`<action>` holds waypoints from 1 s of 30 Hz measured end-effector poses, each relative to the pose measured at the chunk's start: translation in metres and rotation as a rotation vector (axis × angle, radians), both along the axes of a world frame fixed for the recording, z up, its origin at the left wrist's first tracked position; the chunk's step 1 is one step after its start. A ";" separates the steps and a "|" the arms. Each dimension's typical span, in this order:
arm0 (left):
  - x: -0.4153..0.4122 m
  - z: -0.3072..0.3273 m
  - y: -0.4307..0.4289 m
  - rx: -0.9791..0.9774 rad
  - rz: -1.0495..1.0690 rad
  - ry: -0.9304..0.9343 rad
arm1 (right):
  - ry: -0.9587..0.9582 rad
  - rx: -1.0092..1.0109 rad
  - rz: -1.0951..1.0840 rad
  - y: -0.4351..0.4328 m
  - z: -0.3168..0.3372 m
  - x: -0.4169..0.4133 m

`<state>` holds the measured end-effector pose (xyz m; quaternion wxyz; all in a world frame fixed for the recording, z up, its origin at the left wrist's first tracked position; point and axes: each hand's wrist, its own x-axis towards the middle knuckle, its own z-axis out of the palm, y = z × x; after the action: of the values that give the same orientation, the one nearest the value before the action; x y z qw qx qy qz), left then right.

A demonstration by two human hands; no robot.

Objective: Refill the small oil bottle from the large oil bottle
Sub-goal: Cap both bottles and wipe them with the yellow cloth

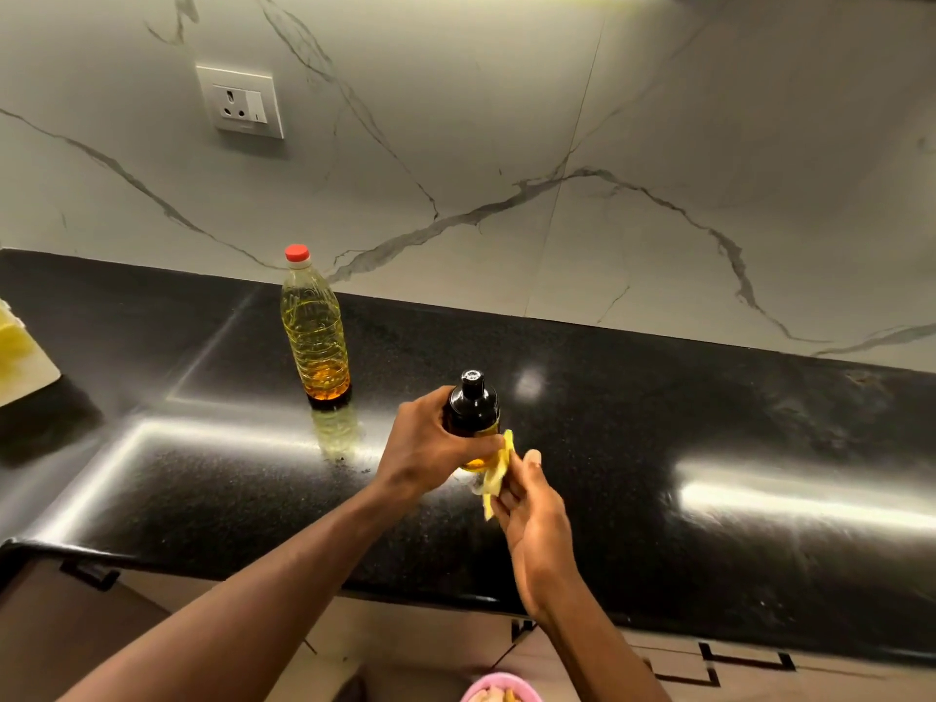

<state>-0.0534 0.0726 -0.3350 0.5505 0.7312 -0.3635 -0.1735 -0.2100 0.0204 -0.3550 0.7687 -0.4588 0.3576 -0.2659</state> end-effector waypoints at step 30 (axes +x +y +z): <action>0.006 0.002 0.005 -0.002 0.019 -0.093 | -0.041 0.440 0.044 -0.028 0.006 0.055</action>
<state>-0.0472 0.0778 -0.3334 0.5355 0.7412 -0.3821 -0.1339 -0.1553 -0.0080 -0.3494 0.8629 -0.2824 0.3813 -0.1739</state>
